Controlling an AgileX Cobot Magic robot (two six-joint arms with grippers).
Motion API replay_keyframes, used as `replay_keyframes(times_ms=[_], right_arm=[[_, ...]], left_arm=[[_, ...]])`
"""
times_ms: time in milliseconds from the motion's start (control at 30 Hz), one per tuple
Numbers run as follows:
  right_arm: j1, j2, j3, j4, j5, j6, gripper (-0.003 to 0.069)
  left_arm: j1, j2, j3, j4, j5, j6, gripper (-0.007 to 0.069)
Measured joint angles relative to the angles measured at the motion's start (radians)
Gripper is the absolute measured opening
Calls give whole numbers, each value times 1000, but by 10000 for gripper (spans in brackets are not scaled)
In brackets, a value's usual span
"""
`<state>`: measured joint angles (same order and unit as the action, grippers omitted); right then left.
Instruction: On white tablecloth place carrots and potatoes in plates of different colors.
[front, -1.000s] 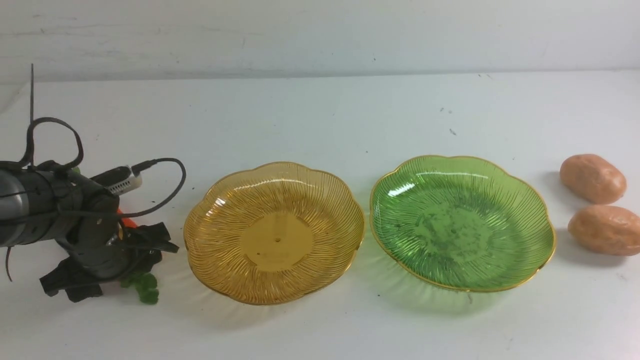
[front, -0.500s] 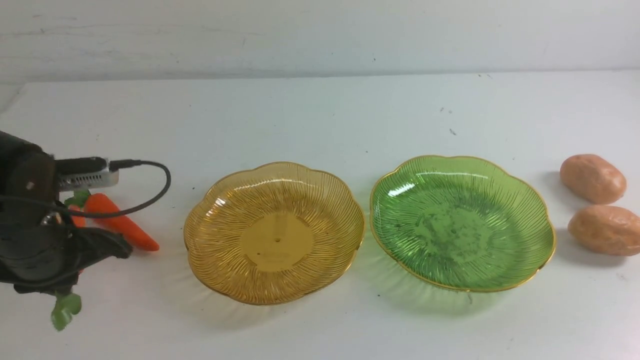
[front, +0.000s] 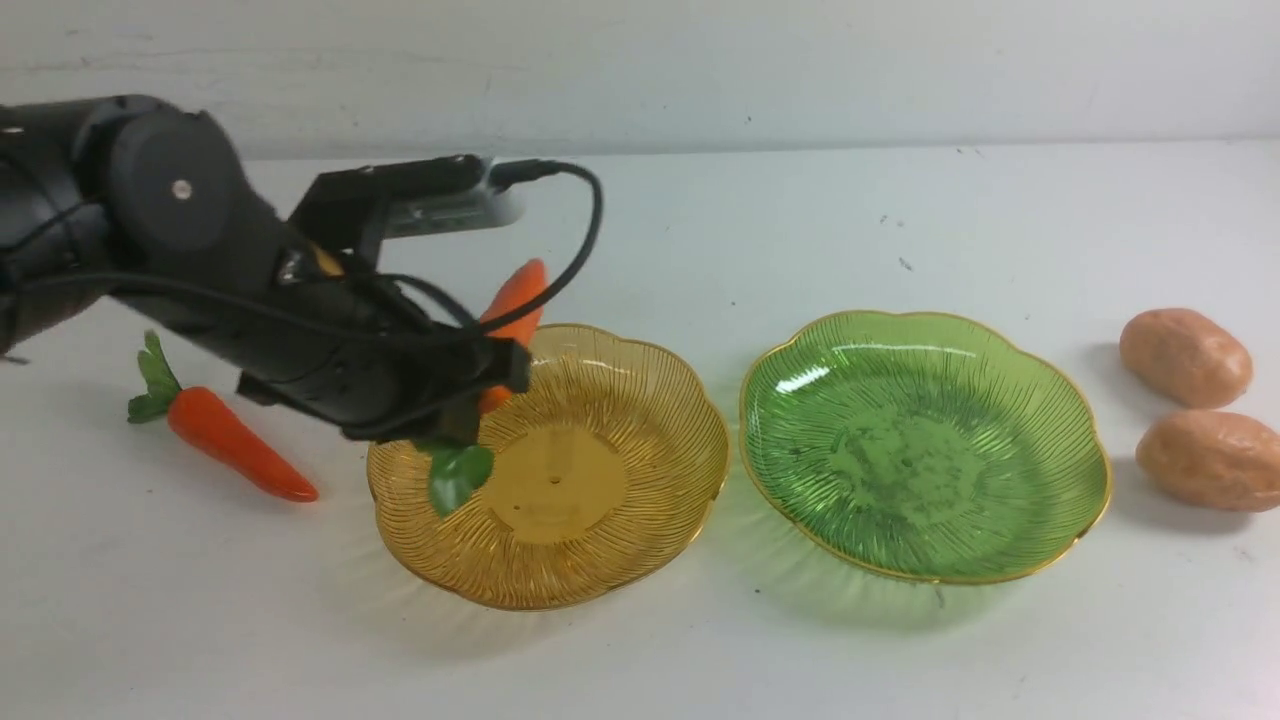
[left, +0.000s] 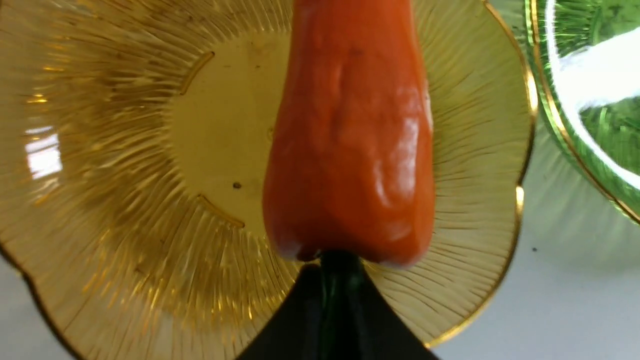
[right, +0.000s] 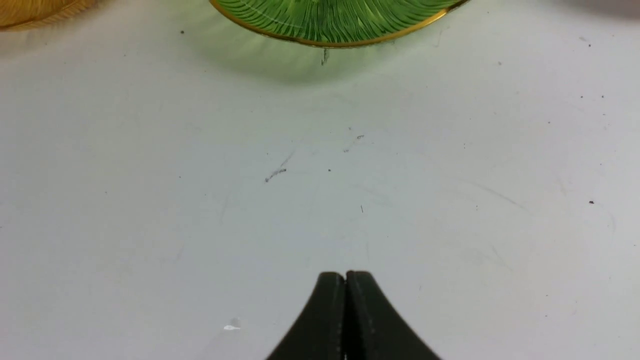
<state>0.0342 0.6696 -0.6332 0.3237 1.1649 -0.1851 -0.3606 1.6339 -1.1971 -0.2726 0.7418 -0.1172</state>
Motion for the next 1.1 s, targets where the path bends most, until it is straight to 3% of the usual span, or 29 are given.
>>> replay_keyframes(times_ms=[300, 667, 767, 833, 933, 1033, 1100], right_arm=[[0, 0, 0, 0, 0, -1, -15], [0, 0, 0, 0, 6, -2, -15], [0, 0, 0, 0, 21, -2, -15], [0, 0, 0, 0, 31, -2, -15], [0, 0, 0, 0, 34, -2, -15], [0, 0, 0, 0, 34, -3, -15], [0, 0, 0, 0, 34, -3, -15]], left_arm=[[-1, 137, 0, -9, -89, -1, 76], [-1, 176, 0, -12, -98, 0, 369], [-1, 170, -40, -15, -38, 0, 468], [0, 152, -95, -10, 28, -1, 494], [25, 109, -216, 38, 198, -4, 412], [103, 89, -321, 175, 363, -1, 150], [170, 86, -352, 259, 426, 5, 63]])
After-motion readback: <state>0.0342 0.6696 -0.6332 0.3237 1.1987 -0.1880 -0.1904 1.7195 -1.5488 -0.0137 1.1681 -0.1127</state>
